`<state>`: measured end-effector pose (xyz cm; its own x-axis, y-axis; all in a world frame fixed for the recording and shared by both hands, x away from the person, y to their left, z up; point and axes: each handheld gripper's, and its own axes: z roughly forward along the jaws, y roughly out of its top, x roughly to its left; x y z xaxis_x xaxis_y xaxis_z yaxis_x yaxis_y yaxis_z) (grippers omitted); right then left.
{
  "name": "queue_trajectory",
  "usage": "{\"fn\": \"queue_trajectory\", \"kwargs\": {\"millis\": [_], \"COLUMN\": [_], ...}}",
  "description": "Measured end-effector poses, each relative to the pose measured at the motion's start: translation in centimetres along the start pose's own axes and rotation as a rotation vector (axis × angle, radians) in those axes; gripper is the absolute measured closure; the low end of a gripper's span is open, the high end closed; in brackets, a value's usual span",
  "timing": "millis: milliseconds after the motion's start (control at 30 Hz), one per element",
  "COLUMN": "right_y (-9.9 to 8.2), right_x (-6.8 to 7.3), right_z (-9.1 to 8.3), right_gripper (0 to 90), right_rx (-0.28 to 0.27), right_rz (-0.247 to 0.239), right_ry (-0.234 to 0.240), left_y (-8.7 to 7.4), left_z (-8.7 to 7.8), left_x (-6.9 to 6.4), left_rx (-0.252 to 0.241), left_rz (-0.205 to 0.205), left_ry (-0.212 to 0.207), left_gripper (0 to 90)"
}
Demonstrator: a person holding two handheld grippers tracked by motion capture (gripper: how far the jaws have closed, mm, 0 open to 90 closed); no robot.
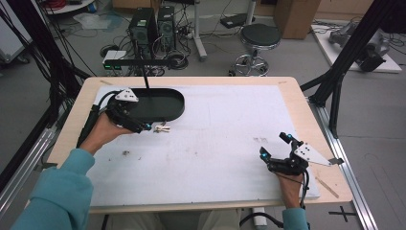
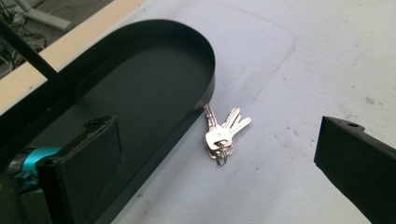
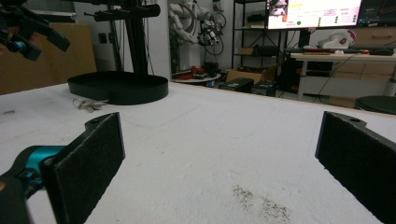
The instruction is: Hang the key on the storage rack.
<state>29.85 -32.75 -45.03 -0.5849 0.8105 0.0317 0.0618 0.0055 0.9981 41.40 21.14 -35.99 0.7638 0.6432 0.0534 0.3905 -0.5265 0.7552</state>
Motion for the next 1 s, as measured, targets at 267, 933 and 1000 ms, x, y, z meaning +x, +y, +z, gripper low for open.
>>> {"fn": "queue_trajectory", "kwargs": {"millis": [267, 933, 1000], "right_y": [0.0, 0.0, 0.0], "right_x": [0.0, 0.0, 0.0], "right_z": [0.0, 0.0, 0.0], "right_gripper": [0.5, 0.5, 0.4], "right_rx": [0.000, 0.000, 0.000], "right_rz": [0.001, 0.009, 0.009], "right_ry": [0.000, 0.000, 0.001], "left_y": [0.1, -0.4, -0.4], "left_z": [1.5, 5.2, 5.4], "left_x": [-0.4, -1.3, -1.4], "left_rx": [0.071, 0.257, 0.268], "left_rz": [0.001, -0.016, -0.015], "left_ry": [-0.001, -0.024, -0.021], "left_gripper": [1.7, 8.3, 8.4]}}
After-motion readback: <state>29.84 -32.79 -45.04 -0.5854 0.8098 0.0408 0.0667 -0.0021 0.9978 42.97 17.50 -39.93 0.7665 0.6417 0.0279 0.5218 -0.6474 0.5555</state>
